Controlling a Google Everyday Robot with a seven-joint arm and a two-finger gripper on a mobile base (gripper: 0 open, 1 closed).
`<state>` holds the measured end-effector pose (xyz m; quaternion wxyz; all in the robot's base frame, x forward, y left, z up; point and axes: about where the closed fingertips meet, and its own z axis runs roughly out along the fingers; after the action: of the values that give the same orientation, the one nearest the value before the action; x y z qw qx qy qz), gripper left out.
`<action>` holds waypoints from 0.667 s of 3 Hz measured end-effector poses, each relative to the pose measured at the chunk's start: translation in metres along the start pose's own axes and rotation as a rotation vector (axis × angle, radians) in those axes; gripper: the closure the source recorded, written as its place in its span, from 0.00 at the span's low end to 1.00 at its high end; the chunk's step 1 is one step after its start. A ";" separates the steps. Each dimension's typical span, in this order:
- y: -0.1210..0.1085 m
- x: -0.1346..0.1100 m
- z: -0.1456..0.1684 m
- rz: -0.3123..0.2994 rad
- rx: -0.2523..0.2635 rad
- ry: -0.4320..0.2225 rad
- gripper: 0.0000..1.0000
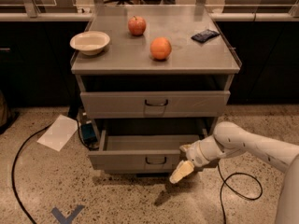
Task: Open middle drawer
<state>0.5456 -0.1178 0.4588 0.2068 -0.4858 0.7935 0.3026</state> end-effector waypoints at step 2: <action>-0.002 -0.004 0.001 -0.007 0.003 -0.005 0.00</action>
Offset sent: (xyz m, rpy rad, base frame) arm 0.0139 0.0048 0.0087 0.0058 -0.0371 0.0009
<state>0.5489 -0.1152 0.4605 0.2105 -0.4878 0.7916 0.3018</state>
